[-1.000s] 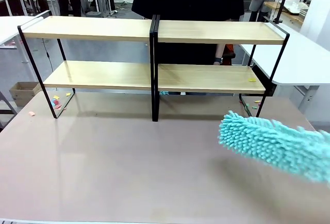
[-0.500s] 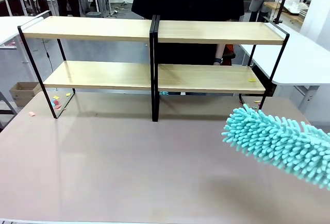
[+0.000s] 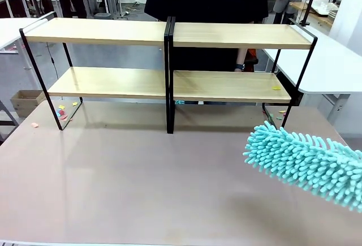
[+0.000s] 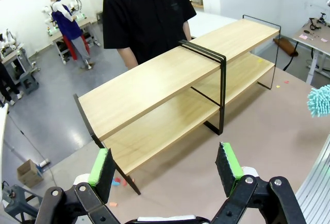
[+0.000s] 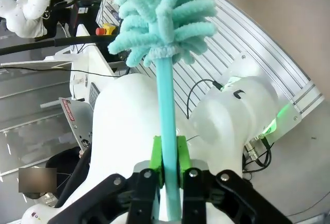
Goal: Clean the shelves.
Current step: Clean another randomly selected level of the Shelf with the Duster, then place the Duster on the table.
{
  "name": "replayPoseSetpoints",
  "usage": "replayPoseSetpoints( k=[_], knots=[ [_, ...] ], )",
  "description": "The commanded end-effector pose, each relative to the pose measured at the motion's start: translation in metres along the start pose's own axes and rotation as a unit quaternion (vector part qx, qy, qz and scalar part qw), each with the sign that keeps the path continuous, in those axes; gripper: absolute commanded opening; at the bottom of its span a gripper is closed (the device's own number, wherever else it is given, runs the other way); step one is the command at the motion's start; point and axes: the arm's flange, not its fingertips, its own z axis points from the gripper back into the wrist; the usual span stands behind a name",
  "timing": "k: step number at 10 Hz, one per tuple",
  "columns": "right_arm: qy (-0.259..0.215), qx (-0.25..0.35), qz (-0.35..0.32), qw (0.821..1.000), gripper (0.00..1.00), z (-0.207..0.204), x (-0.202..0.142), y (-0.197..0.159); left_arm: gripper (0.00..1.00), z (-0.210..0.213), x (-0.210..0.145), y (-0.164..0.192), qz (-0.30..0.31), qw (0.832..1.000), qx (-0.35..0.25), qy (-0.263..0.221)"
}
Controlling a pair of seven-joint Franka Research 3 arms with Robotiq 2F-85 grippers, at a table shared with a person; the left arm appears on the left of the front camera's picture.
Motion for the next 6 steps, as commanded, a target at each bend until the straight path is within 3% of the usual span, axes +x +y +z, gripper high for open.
replayPoseSetpoints(
  k=[1, 6],
  knots=[
    [-0.004, 0.007, 0.017, 1.000, 0.13, -0.0003, -0.0068, 0.0035, 1.00, -0.0015, -0.0024, 0.0000, 0.000, 1.000, 0.002, 0.000],
    [-0.004, 0.007, 0.017, 1.000, 0.13, -0.0003, -0.0068, 0.0035, 1.00, -0.0015, -0.0024, 0.0000, 0.000, 1.000, 0.002, 0.000]
  ],
)
